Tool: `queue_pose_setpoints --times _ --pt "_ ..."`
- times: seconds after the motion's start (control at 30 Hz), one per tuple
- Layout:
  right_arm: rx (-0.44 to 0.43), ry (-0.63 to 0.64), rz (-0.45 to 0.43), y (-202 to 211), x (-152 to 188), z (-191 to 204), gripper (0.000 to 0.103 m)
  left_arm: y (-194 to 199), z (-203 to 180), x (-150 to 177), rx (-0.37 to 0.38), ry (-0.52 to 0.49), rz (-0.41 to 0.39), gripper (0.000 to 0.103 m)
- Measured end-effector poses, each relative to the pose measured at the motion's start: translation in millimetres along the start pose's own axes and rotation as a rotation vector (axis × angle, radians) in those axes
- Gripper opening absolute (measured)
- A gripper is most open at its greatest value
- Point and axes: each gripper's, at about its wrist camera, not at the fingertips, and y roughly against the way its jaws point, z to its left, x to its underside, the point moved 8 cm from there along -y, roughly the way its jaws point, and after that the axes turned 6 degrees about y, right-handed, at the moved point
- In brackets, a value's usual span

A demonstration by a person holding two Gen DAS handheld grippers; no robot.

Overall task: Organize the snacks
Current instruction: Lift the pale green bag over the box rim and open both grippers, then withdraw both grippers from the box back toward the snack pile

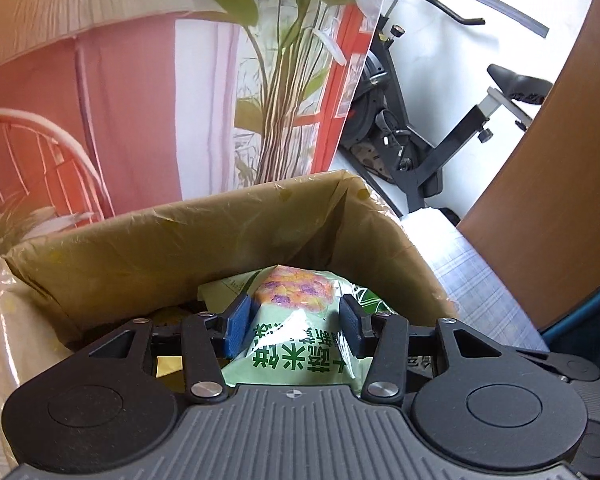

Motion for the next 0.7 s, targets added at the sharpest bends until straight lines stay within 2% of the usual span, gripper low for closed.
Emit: queue_pose_setpoints --times 0.2,0.5,0.7 --pt "0.016 0.042 -0.018 13 -1 9 0.034 31 5 1 0.028 0.021 -0.044 0.06" --pt "0.034 0.155 -0.108 51 -12 43 0.037 91 21 12 0.026 0.024 -0.131 0.062" --pt "0.025 0.232 -0.143 68 -1 69 0.037 133 29 34 0.025 0.031 -0.19 0.062"
